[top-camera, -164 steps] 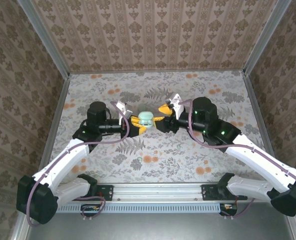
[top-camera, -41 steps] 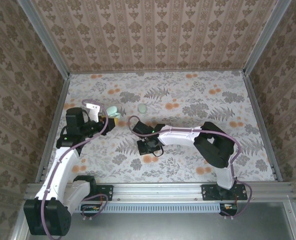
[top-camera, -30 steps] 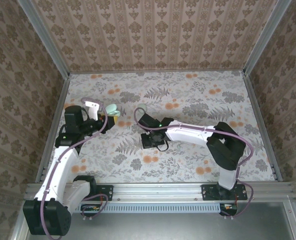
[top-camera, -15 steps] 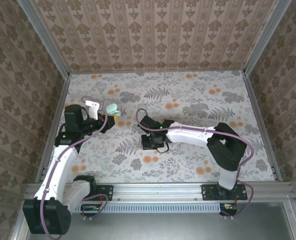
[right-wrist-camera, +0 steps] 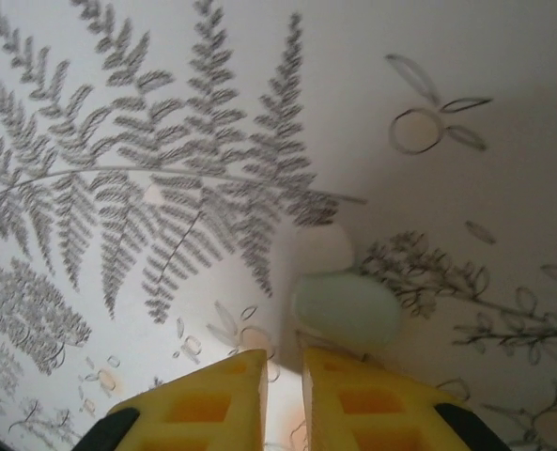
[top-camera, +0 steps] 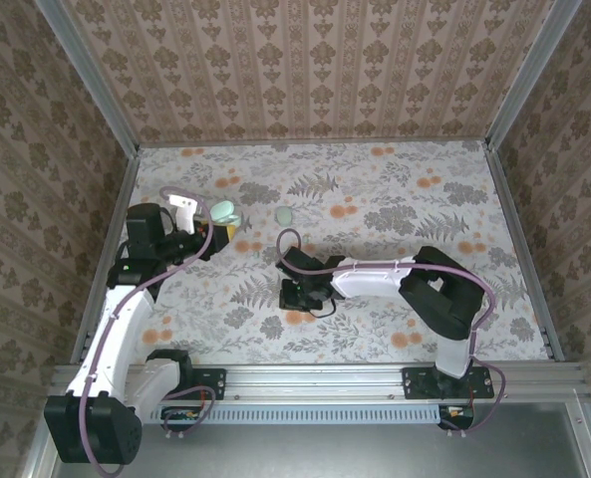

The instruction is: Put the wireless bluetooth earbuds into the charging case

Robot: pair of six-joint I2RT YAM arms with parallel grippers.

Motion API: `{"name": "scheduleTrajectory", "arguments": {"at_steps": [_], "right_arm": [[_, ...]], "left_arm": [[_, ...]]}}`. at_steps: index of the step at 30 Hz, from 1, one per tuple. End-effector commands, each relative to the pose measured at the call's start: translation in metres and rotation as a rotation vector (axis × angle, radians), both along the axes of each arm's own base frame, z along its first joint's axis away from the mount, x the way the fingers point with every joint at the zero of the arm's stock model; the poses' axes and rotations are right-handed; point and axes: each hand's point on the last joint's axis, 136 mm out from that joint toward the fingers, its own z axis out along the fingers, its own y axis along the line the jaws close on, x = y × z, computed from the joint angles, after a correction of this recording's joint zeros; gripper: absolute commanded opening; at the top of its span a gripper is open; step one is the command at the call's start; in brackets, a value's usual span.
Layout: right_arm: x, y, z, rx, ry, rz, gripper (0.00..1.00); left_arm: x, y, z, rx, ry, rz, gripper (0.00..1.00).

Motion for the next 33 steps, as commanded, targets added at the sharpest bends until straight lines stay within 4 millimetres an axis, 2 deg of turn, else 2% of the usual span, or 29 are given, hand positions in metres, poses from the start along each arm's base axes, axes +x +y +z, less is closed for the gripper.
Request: {"name": "scheduleTrajectory", "arguments": {"at_steps": [1, 10, 18, 33], "right_arm": [[0.010, -0.015, -0.011, -0.045, 0.003, -0.051, 0.23], [0.025, -0.031, -0.006, -0.095, -0.025, -0.085, 0.27], [0.037, -0.033, -0.001, -0.107, -0.041, -0.089, 0.27], [0.043, -0.031, 0.000, -0.110, -0.035, -0.086, 0.29]], "left_arm": [[-0.002, 0.002, 0.009, -0.002, -0.042, 0.007, 0.00], [0.000, 0.003, 0.013, 0.013, -0.056, 0.006, 0.00], [-0.001, 0.002, 0.008, 0.011, -0.050, 0.002, 0.00], [-0.001, 0.001, 0.008, 0.008, -0.050, -0.010, 0.00]]}}
